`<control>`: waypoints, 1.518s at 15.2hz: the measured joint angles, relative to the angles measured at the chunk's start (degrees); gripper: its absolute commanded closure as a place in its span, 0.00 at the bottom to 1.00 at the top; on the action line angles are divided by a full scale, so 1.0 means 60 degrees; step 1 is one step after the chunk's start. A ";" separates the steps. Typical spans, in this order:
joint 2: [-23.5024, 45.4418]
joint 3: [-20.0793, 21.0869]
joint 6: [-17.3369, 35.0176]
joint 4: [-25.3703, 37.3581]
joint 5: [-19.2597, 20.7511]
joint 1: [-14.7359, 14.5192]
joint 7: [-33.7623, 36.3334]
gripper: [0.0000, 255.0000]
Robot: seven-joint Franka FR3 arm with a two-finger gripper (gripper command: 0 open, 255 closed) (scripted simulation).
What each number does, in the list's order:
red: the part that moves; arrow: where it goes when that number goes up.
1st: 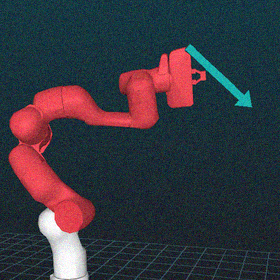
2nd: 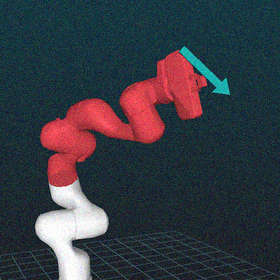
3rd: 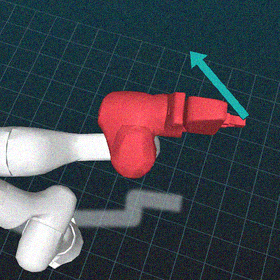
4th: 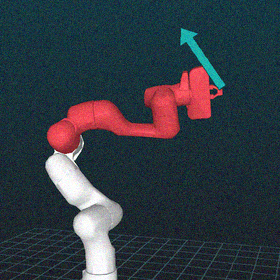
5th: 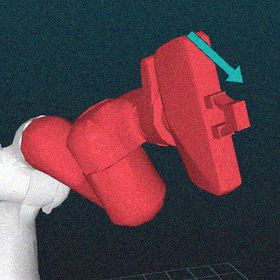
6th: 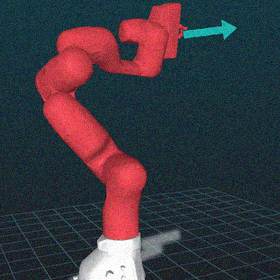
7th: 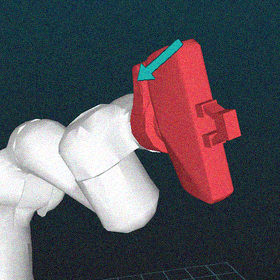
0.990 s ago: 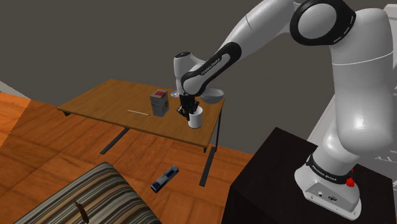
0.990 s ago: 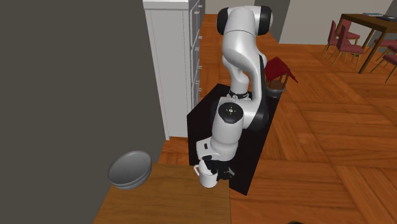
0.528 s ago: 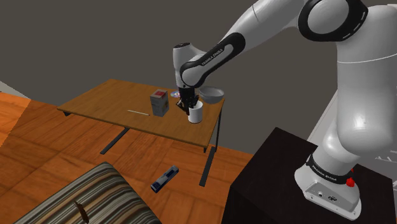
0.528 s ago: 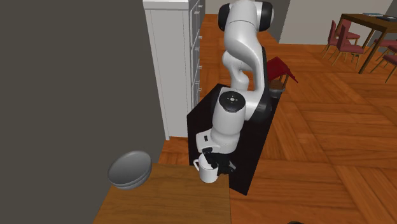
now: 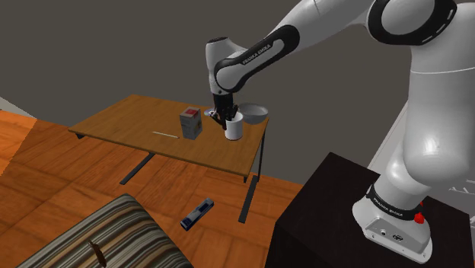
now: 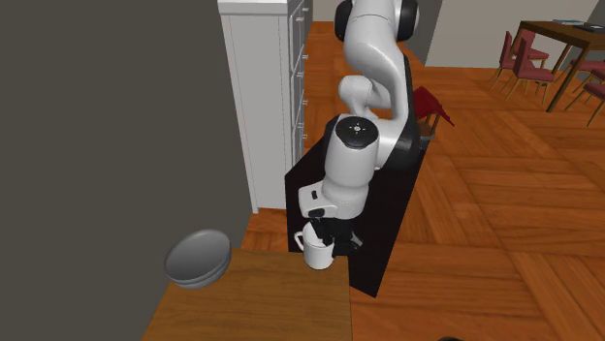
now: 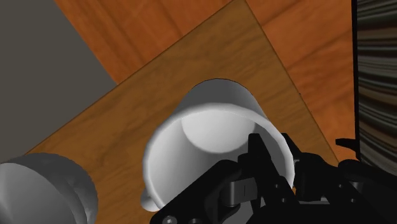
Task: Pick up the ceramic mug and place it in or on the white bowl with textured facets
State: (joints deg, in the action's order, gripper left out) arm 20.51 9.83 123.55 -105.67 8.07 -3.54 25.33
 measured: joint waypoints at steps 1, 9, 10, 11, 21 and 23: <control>-0.0064 0.0007 -0.0094 0.0032 -0.0018 0.0005 -0.0015 1.00; -0.0447 0.0016 -0.0842 0.0417 -0.0145 0.0097 -0.0233 1.00; -0.0433 -0.0024 -0.0939 0.0535 -0.0159 0.0174 -0.0362 1.00; -0.0426 -0.0085 -0.0967 0.0586 -0.0174 0.0294 -0.0550 1.00; 0.0858 -0.0690 -0.1713 0.2742 -0.0233 0.1437 -0.2427 1.00; 0.1214 -0.0792 -0.1945 0.3360 -0.0257 0.1673 -0.2804 1.00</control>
State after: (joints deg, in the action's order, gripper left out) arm 27.80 5.08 111.88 -85.51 6.53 6.50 8.50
